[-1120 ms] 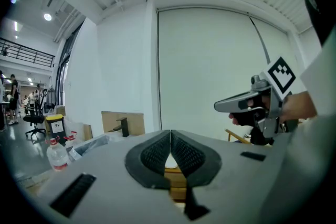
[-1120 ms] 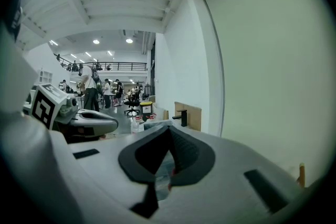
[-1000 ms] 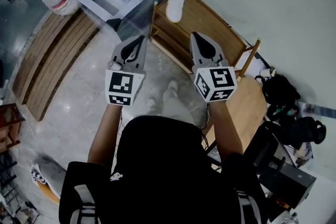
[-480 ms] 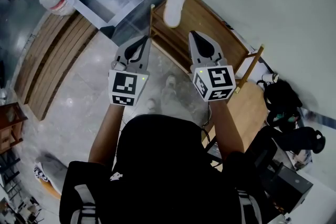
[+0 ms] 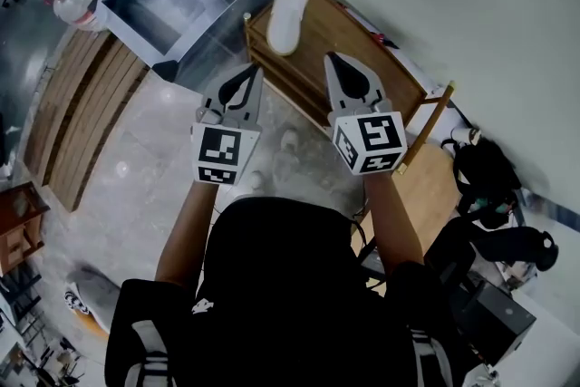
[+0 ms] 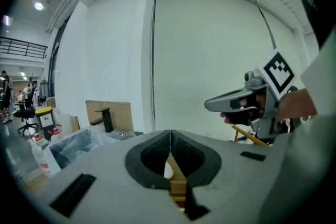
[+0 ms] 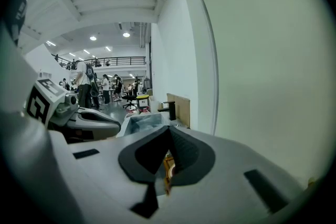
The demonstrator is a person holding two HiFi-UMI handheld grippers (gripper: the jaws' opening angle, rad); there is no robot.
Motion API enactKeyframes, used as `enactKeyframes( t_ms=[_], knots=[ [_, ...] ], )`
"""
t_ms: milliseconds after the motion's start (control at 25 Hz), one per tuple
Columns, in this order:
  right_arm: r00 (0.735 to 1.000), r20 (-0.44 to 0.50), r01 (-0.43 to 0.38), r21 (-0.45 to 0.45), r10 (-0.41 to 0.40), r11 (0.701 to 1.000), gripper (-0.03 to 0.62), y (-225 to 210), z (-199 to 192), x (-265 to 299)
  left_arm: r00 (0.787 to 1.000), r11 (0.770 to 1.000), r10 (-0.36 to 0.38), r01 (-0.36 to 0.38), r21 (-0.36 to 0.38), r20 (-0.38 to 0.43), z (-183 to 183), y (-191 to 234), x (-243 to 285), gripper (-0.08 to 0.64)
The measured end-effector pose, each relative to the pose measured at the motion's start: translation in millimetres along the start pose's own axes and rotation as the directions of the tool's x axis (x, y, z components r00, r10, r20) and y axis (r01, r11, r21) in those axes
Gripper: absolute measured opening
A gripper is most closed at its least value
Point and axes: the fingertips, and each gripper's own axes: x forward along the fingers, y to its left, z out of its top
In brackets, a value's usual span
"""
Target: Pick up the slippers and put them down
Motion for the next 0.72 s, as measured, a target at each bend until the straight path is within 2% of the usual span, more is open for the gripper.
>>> enactKeyframes(
  t_ms=[480, 720],
  knots=[
    [0.997, -0.070, -0.014, 0.038, 0.017, 0.999, -0.002, -59, -31, 43, 0.996, 0.999, -0.028, 0.025, -0.041, -0.080, -25, -6, 76, 0.005],
    [0.994, -0.104, -0.023, 0.044, 0.028, 0.999, -0.002, -80, -47, 64, 0.992, 0.995, -0.051, 0.040, -0.092, -0.118, -47, -6, 106, 0.005]
  ],
)
